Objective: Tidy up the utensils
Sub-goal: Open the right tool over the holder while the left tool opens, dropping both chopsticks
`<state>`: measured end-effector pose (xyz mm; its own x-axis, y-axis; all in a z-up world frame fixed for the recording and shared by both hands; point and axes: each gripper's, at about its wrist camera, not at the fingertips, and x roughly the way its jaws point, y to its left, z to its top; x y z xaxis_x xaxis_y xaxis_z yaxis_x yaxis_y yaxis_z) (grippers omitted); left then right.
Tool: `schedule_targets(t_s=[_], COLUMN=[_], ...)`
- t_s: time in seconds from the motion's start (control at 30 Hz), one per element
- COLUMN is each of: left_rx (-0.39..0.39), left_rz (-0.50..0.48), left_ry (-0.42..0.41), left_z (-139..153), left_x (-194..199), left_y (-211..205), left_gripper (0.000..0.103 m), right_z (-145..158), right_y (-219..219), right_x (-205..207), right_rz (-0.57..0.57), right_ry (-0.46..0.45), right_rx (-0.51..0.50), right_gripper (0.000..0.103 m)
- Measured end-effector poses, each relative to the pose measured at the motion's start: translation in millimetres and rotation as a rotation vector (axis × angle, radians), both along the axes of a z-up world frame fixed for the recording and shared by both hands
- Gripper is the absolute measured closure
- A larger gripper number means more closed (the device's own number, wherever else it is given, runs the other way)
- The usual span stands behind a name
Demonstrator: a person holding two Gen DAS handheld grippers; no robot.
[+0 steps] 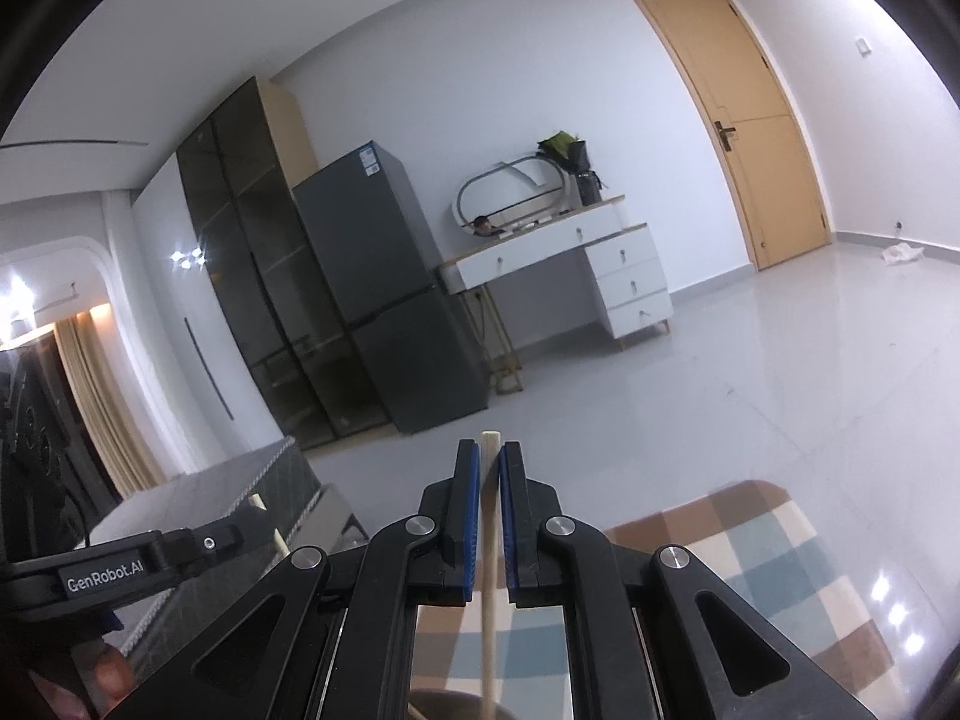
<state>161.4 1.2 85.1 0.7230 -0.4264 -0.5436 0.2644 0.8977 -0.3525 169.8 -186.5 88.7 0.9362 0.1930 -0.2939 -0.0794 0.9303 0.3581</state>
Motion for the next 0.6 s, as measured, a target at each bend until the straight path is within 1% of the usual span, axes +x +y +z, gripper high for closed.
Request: schedule_targets(t_s=[0.1, 0.2, 0.3, 0.37, 0.43, 0.47, 0.5, 0.53, 0.57, 0.6], left_rx=[0.018, 0.013, 0.022, 0.031, 0.04, 0.041, 0.044, 0.049, 0.052, 0.051], left_rz=[-0.011, -0.002, -0.001, 0.002, 0.005, 0.004, 0.007, 0.016, 0.026, 0.033], left_ry=[0.014, 0.039, 0.085, 0.092, 0.094, 0.093, 0.092, 0.087, 0.081, 0.077], left_z=[1.3, 4.5, 5.8, 8.3, 11.2, 13.3, 13.7, 16.3, 19.3, 19.6], left_x=[-1.4, -3.1, -3.5, -8.9, -13.3, -17.2, -18.2, -22.6, -27.1, -28.6], left_y=[-3.7, -2.4, -2.4, -2.7, -3.6, -3.6, -3.3, -2.7, -1.4, 0.6], left_gripper=[0.101, 0.1, 0.096, 0.091, 0.081, 0.077, 0.07, 0.064, 0.062, 0.059], right_z=[-3.4, -3.6, -3.2, -3.5, -4.2, -3.5, -3.6, -2.2, -0.4, 0.9], right_y=[1.9, 4.2, 4.9, 3.6, 2.4, 1.3, 0.8, -0.8, -3.0, -4.9], right_x=[-1.6, -4.9, -15.7, -21.3, -25.9, -30.1, -32.2, -36.9, -43.4, -49.0], right_rz=[0.026, 0.063, 0.08, 0.092, 0.097, 0.103, 0.104, 0.101, 0.096, 0.092], right_ry=[0.017, 0.03, 0.04, 0.053, 0.067, 0.074, 0.076, 0.078, 0.077, 0.075], right_rx=[-0.014, -0.02, -0.043, -0.041, -0.042, -0.041, -0.043, -0.047, -0.048, -0.046], right_gripper=[0.094, 0.094, 0.092, 0.092, 0.092, 0.091, 0.09, 0.084, 0.079, 0.077])
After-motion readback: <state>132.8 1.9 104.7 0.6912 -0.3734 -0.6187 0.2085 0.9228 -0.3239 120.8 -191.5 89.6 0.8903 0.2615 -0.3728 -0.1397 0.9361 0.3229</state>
